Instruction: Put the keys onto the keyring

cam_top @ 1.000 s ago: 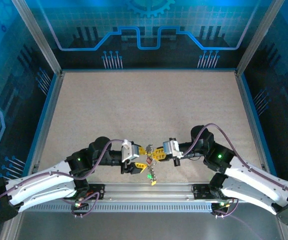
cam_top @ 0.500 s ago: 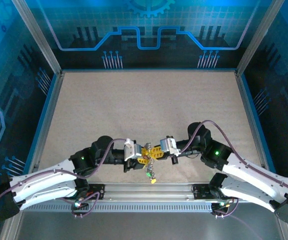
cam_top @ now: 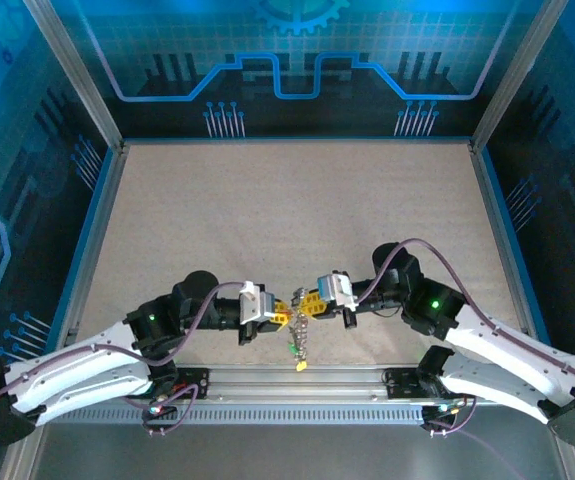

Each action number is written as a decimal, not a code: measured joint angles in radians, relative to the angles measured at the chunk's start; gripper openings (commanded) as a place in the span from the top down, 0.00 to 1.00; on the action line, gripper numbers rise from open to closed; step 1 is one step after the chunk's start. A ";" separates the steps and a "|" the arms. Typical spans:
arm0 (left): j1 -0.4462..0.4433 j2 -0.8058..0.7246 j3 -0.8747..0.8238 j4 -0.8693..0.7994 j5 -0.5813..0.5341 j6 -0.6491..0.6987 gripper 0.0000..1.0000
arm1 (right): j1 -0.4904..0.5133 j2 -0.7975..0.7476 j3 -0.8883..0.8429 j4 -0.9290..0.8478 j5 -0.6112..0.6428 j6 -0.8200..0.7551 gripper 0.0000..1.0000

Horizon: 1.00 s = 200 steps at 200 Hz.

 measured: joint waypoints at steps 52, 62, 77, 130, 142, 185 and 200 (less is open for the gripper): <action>0.000 0.151 0.241 -0.296 -0.011 0.161 1.00 | 0.015 0.016 0.024 -0.069 0.086 -0.032 1.00; 0.000 0.178 0.275 -0.349 -0.019 0.192 1.00 | 0.021 0.022 0.026 -0.085 0.100 -0.040 1.00; 0.000 0.210 0.318 -0.418 -0.035 0.239 1.00 | 0.029 0.027 0.029 -0.106 0.119 -0.046 1.00; 0.001 0.307 0.483 -0.614 -0.094 0.397 1.00 | 0.035 0.007 0.028 -0.113 0.143 -0.050 1.00; 0.001 0.343 0.539 -0.665 -0.107 0.435 1.00 | 0.035 -0.001 0.027 -0.111 0.151 -0.050 1.00; 0.001 0.463 0.726 -0.841 -0.179 0.598 1.00 | 0.030 -0.042 -0.033 -0.092 0.196 -0.054 0.69; 0.001 0.515 0.812 -0.910 -0.226 0.669 1.00 | 0.011 -0.078 -0.091 -0.084 0.203 -0.061 0.58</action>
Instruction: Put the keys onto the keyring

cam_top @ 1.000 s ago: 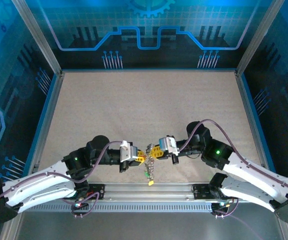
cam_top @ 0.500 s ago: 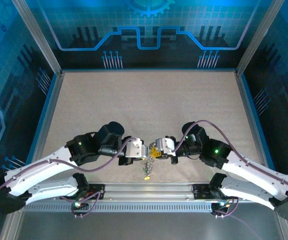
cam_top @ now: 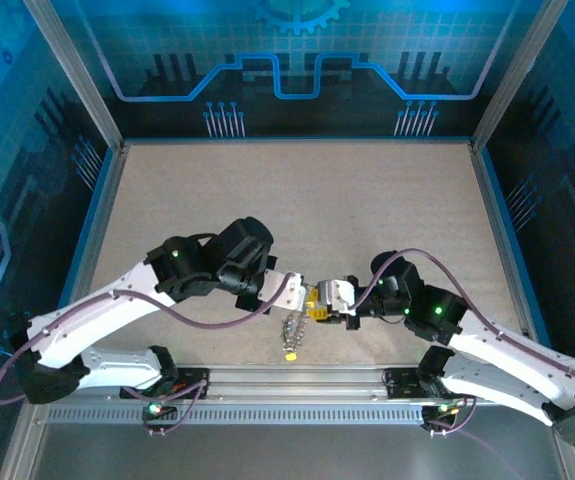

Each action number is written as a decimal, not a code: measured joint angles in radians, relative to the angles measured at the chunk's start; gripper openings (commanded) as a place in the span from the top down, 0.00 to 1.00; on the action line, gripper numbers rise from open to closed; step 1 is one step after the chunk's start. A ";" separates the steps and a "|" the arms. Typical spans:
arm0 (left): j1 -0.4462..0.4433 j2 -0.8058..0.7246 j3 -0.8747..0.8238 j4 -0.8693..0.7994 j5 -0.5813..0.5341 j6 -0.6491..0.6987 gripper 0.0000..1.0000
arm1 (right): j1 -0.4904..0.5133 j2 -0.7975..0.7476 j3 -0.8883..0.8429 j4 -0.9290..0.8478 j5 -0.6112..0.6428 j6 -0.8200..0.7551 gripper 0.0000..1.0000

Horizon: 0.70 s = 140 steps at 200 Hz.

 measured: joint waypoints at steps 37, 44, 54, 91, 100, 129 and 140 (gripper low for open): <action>0.000 0.175 0.243 -0.143 -0.159 0.155 1.00 | -0.101 -0.135 -0.069 -0.001 0.017 0.025 0.45; 0.000 0.206 0.280 -0.165 -0.198 0.185 1.00 | -0.126 -0.166 -0.073 -0.001 0.024 0.038 0.41; 0.000 0.243 0.319 -0.187 -0.249 0.222 1.00 | -0.152 -0.203 -0.080 -0.001 0.039 0.049 0.38; 0.000 0.378 0.419 -0.227 -0.481 0.350 1.00 | -0.209 -0.335 -0.136 -0.011 0.154 0.132 0.04; 0.000 0.417 0.450 -0.233 -0.542 0.370 1.00 | -0.212 -0.364 -0.151 -0.017 0.196 0.150 0.00; 0.000 0.534 0.567 -0.235 -0.663 0.406 1.00 | -0.217 -0.431 -0.174 -0.035 0.330 0.189 0.00; -0.001 0.564 0.604 -0.236 -0.682 0.409 1.00 | -0.222 -0.451 -0.175 -0.039 0.375 0.200 0.00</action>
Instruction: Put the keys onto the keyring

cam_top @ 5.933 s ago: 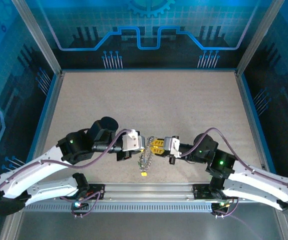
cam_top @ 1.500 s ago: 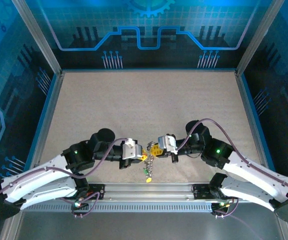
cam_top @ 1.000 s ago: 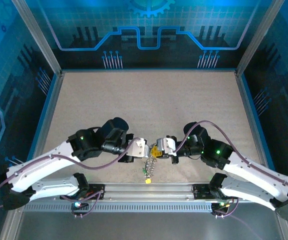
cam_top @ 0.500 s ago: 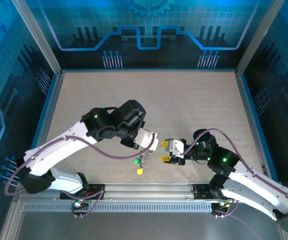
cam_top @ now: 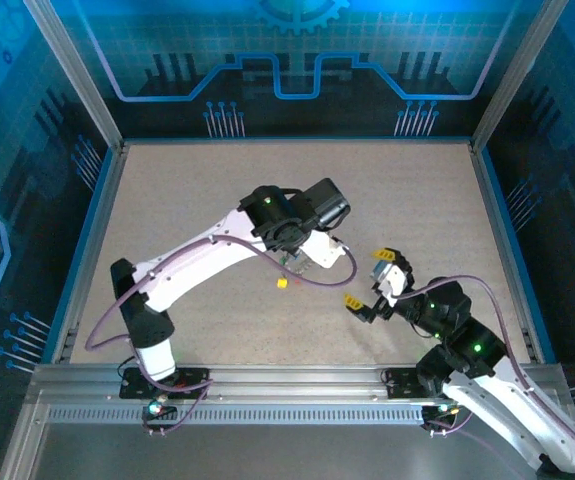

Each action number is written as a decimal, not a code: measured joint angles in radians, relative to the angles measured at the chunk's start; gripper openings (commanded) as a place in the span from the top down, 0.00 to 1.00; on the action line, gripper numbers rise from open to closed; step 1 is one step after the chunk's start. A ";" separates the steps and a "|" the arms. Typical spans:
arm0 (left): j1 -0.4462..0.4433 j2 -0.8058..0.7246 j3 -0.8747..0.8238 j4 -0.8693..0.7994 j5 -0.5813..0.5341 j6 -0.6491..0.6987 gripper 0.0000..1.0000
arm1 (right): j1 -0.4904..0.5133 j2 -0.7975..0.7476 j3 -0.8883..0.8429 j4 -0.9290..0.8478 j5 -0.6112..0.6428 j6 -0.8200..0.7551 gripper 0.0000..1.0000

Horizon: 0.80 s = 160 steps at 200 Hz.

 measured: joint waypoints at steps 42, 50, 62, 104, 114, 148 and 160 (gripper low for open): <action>-0.018 0.101 0.135 0.011 -0.040 0.017 1.00 | -0.024 -0.075 -0.017 -0.006 0.146 0.031 0.00; -0.024 0.128 0.161 0.018 -0.050 0.019 1.00 | -0.027 -0.085 -0.021 -0.008 0.169 0.033 0.00; -0.034 0.180 0.216 0.027 -0.063 0.021 1.00 | -0.031 -0.095 -0.025 -0.009 0.203 0.037 0.00; -0.042 0.330 0.307 0.109 -0.055 0.018 1.00 | -0.039 -0.165 -0.042 -0.033 0.334 0.057 0.00; -0.042 0.359 0.316 0.120 -0.049 0.012 1.00 | -0.040 -0.192 -0.046 -0.037 0.360 0.060 0.00; -0.040 0.428 0.359 0.137 -0.018 -0.043 1.00 | -0.040 -0.248 -0.055 -0.045 0.441 0.068 0.00; -0.036 0.432 0.359 0.132 0.005 -0.066 1.00 | -0.041 -0.250 -0.057 -0.044 0.456 0.068 0.00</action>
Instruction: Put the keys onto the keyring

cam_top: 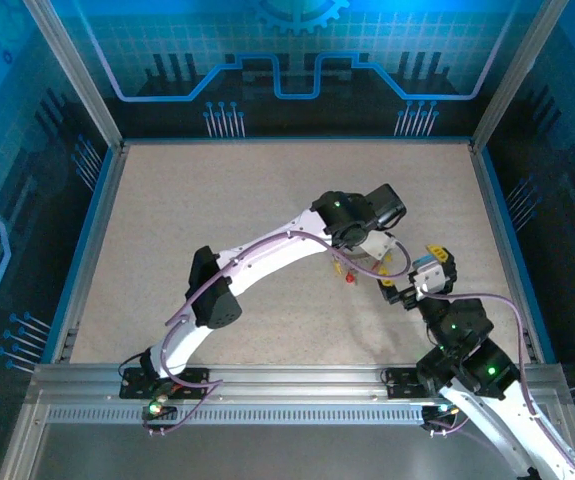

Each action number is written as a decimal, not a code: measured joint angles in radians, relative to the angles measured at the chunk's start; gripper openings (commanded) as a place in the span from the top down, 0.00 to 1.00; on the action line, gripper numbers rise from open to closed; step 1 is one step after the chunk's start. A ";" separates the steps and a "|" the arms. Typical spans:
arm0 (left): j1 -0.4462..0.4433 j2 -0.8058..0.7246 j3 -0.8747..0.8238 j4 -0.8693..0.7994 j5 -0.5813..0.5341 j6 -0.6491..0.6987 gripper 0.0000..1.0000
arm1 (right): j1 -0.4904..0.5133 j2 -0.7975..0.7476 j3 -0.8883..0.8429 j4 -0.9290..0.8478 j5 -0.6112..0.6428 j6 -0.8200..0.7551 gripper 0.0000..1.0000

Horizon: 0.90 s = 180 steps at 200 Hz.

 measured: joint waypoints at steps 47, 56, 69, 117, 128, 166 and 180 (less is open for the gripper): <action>0.079 -0.004 -0.070 -0.005 0.086 -0.057 1.00 | -0.004 0.021 -0.008 0.000 0.011 0.002 0.00; 0.104 -0.004 -0.110 0.001 0.096 -0.065 1.00 | -0.005 0.027 -0.008 0.000 0.010 0.002 0.00; 0.138 -0.004 -0.166 0.011 0.109 -0.075 1.00 | -0.006 0.037 -0.010 0.003 0.006 0.002 0.00; 0.246 -0.019 -0.293 0.041 0.153 -0.099 1.00 | -0.018 0.090 -0.026 0.023 -0.028 -0.003 0.00; 0.267 -0.030 -0.309 0.056 0.166 -0.103 1.00 | -0.020 0.104 -0.026 0.025 -0.038 -0.006 0.00; 0.333 -0.071 -0.385 0.105 0.204 -0.113 1.00 | -0.033 0.116 -0.026 0.038 -0.066 -0.014 0.00; 0.360 -0.084 -0.429 0.125 0.219 -0.125 1.00 | -0.038 0.119 -0.026 0.042 -0.073 -0.014 0.00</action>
